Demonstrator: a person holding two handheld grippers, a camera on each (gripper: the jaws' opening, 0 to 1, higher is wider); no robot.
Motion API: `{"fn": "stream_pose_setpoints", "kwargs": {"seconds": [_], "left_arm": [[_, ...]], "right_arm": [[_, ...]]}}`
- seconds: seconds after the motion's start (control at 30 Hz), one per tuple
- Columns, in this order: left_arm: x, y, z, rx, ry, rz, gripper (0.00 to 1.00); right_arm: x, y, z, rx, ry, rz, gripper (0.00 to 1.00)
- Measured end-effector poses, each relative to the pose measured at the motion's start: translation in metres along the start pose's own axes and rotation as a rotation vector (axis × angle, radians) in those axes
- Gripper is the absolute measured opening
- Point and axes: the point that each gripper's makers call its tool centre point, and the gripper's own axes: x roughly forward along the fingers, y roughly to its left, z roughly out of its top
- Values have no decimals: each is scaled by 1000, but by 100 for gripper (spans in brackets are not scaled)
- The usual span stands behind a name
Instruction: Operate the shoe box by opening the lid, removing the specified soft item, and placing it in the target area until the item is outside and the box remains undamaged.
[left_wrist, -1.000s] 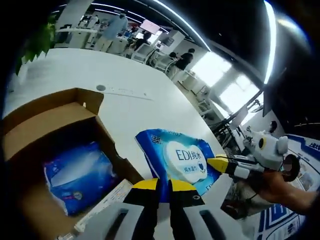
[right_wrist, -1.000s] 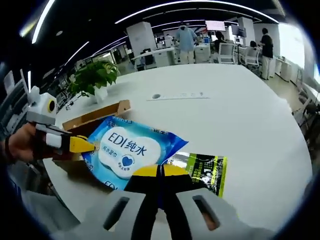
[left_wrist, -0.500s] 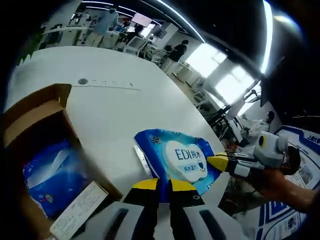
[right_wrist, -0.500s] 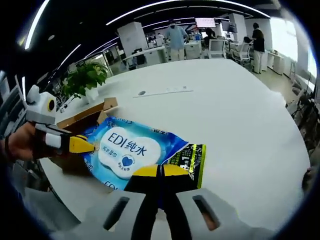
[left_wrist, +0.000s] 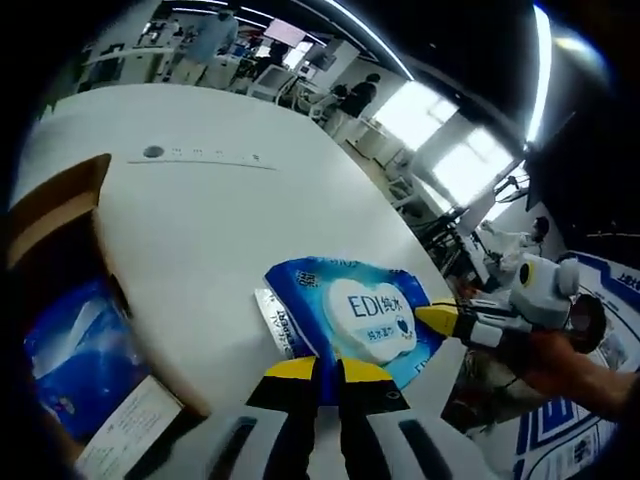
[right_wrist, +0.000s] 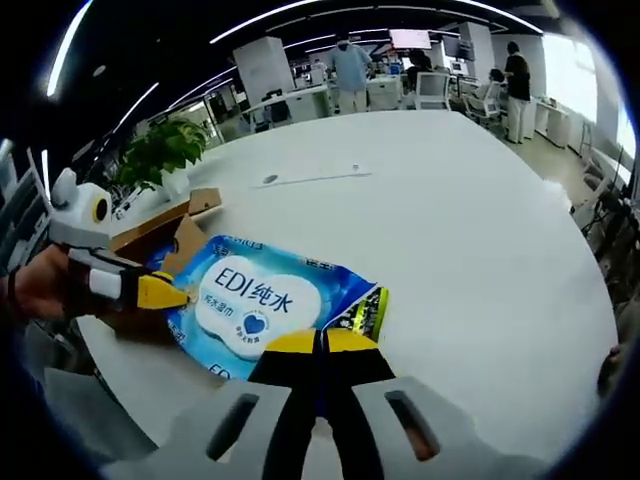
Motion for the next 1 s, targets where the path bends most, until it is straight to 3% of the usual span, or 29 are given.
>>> {"fn": "stream_pose_setpoints", "kwargs": {"seconds": [0.37,1.0], "left_arm": [[21,2,-3,-20,13,21,6],[34,16,-11,-54,29,62,6]], "right_arm": [[14,-17,3,-14,25,13,0],[35,-23,-10,-2,55,39,0]]}}
